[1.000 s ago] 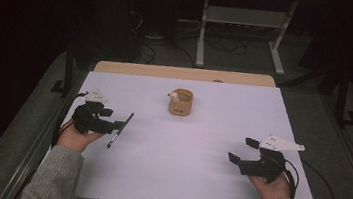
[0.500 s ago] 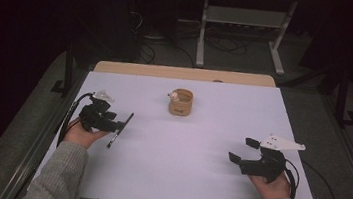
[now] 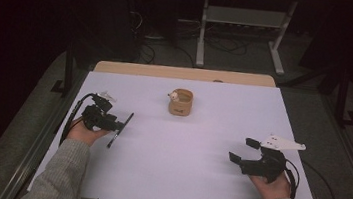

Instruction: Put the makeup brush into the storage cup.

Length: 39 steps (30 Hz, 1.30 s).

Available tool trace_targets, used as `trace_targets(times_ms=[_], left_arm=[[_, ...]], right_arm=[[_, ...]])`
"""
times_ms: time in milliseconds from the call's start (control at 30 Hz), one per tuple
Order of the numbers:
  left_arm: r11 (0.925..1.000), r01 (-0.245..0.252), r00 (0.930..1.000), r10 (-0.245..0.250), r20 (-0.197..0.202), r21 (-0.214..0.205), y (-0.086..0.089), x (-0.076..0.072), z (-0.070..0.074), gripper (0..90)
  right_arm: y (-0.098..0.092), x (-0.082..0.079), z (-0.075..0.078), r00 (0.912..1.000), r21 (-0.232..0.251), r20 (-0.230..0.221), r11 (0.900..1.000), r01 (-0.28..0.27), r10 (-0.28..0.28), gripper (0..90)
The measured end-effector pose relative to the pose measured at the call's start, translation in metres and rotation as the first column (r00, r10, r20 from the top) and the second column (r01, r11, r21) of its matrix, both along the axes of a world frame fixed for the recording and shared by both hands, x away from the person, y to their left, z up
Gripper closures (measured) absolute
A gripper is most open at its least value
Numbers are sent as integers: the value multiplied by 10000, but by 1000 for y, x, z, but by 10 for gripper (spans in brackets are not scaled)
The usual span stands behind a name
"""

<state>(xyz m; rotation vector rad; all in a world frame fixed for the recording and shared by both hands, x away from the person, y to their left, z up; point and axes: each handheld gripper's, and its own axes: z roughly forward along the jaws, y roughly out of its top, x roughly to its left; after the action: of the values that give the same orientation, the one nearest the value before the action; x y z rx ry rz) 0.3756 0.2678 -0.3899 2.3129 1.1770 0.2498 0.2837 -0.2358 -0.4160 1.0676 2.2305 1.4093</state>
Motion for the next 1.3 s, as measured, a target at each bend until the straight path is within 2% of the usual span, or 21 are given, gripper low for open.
trace_targets(times_ms=[67, 533, 633, 733, 867, 1167, 1300], left_arm=[[9999, -50, 9997, 53, -225, 117, -1, 3, -4, 516], [9984, -109, 9970, 151, -758, 563, -5, 7, -17, 608], [9966, -113, 9956, 188, -918, 812, -5, 9, -21, 625], [9960, -118, 9946, 208, -1017, 884, -6, 9, -23, 644], [9952, -74, 9945, 176, -1036, 979, -8, 10, -24, 669], [9893, -49, 9929, 221, -1173, 1456, -10, 10, -28, 710], [9852, 22, 9945, 158, -1034, 1712, -12, 9, -29, 721]], right_arm=[[0, 0, 0, 10000, -18, -26, 10000, -3, 3, 142], [-3, -1, 0, 10000, 29, -36, 10000, 44, -44, 143], [-2, -1, -1, 10000, 17, -43, 10000, 31, -31, 143], [-2, -1, -1, 10000, -1, -40, 10000, 18, -18, 143], [-3, -1, 0, 10000, 120, -10, 9999, 25, -25, 144], [-3, -2, 0, 10000, 37, -24, 10000, 17, -17, 144], [-2, -1, -1, 10000, -71, -23, 10000, -7, 7, 144]])
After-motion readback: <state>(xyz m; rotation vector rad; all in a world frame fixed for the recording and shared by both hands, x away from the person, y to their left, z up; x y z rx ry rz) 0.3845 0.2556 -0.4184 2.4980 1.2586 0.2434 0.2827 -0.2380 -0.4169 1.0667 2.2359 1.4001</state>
